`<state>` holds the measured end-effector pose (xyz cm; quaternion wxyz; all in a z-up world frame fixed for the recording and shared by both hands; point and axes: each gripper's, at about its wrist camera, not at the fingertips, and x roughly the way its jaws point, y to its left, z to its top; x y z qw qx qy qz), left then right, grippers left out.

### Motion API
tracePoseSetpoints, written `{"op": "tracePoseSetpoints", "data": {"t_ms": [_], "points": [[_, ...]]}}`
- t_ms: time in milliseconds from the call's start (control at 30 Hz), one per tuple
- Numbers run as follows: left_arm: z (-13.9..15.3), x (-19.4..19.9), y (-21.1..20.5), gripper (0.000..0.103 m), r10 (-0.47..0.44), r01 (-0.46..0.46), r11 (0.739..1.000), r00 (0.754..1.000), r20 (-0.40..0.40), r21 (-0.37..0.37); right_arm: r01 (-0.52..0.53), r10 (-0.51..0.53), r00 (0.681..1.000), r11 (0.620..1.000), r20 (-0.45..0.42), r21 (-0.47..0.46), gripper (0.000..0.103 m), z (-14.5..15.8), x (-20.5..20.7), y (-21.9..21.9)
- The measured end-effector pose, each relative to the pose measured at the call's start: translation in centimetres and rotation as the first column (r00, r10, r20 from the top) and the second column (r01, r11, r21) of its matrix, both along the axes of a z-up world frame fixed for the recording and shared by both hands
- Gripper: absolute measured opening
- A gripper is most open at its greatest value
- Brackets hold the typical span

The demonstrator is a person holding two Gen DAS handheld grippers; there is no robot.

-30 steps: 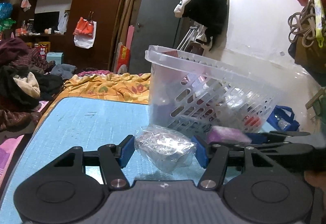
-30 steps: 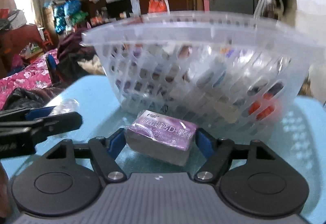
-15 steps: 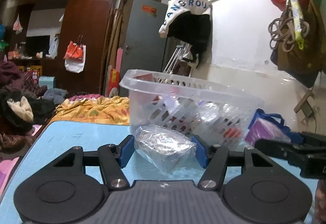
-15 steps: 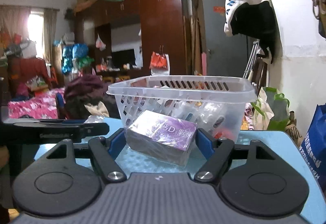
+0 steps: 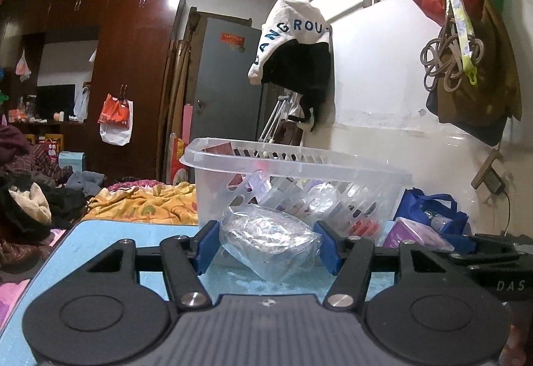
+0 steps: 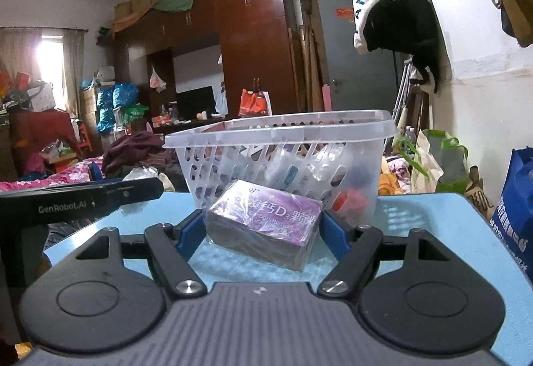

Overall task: Organize objects
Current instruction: 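Carry both packets over the white basket and open both grippers to drop them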

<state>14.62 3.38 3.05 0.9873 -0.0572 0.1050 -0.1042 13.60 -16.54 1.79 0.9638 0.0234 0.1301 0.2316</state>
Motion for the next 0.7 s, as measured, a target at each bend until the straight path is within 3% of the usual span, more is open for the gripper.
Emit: {"op": "tracePoseSetpoints", "data": {"t_ms": [367,533,700], "points": [[0.0,-0.3,0.2,0.065,0.001,-0.001,1.000,1.000,-0.005,-0.015,0.007,-0.007,1.000,1.000,0.003,0.017,0.077,-0.8,-0.8,-0.3],[0.8,-0.8,-0.3,0.065,-0.037,0.036,0.999,0.999,-0.020,-0.026,-0.040,0.038,0.999,0.996,0.020,0.079,0.077,-0.1,-0.9,-1.3],[5.6,-0.4,-0.8,0.065,-0.060,0.060,0.998,0.997,0.039,-0.005,-0.062,0.056,0.995,0.995,0.082,0.082,0.077,3.2,-1.2,-2.0]]}}
